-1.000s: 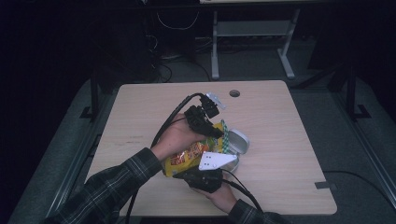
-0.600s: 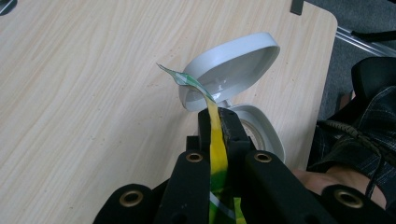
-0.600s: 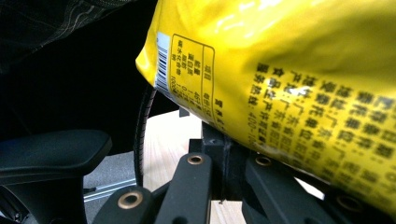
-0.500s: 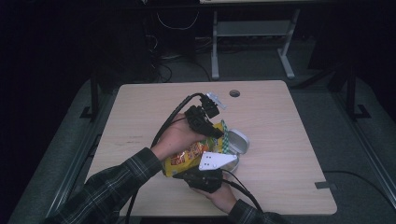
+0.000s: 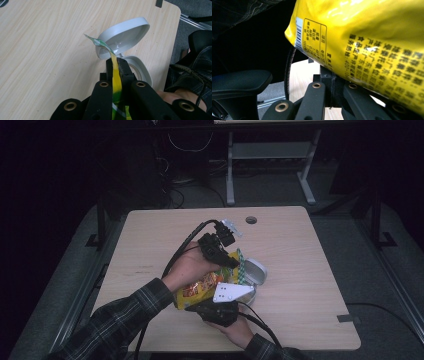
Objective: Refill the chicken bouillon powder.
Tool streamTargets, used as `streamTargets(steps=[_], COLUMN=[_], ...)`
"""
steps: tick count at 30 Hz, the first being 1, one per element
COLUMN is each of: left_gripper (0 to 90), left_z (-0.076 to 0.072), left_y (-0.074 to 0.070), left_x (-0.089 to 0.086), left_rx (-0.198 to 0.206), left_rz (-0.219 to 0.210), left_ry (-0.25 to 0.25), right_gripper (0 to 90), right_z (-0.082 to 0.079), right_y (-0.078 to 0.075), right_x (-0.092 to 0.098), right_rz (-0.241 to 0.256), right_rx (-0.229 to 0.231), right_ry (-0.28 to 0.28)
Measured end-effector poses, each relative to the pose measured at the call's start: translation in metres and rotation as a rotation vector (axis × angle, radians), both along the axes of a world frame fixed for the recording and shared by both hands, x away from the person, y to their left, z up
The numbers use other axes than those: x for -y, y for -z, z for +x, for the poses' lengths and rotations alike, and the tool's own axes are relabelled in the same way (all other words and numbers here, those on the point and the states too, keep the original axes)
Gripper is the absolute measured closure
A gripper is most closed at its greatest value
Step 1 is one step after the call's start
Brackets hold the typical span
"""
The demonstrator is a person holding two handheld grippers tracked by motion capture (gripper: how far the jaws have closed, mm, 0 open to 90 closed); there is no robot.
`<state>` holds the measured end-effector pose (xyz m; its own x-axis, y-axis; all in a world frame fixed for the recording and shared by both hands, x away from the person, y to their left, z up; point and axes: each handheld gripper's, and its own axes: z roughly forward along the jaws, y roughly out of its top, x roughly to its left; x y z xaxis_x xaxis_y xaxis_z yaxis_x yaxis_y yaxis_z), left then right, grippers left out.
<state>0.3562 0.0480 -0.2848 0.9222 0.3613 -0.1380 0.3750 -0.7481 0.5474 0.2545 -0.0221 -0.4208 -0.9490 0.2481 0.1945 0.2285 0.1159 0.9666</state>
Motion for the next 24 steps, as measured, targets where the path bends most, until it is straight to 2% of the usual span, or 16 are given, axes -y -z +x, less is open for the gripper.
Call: streamTargets(steps=[24], left_gripper=[90.0], left_z=[0.0007], left_y=[0.0001], left_x=[0.0026], left_rx=[-0.007], left_rz=[0.012], left_ry=[-0.009], right_gripper=[90.0], right_z=[-0.0002], right_y=[-0.0006], right_x=[0.0005], right_rz=[0.009], right_rx=[-0.004], right_ry=[-0.004])
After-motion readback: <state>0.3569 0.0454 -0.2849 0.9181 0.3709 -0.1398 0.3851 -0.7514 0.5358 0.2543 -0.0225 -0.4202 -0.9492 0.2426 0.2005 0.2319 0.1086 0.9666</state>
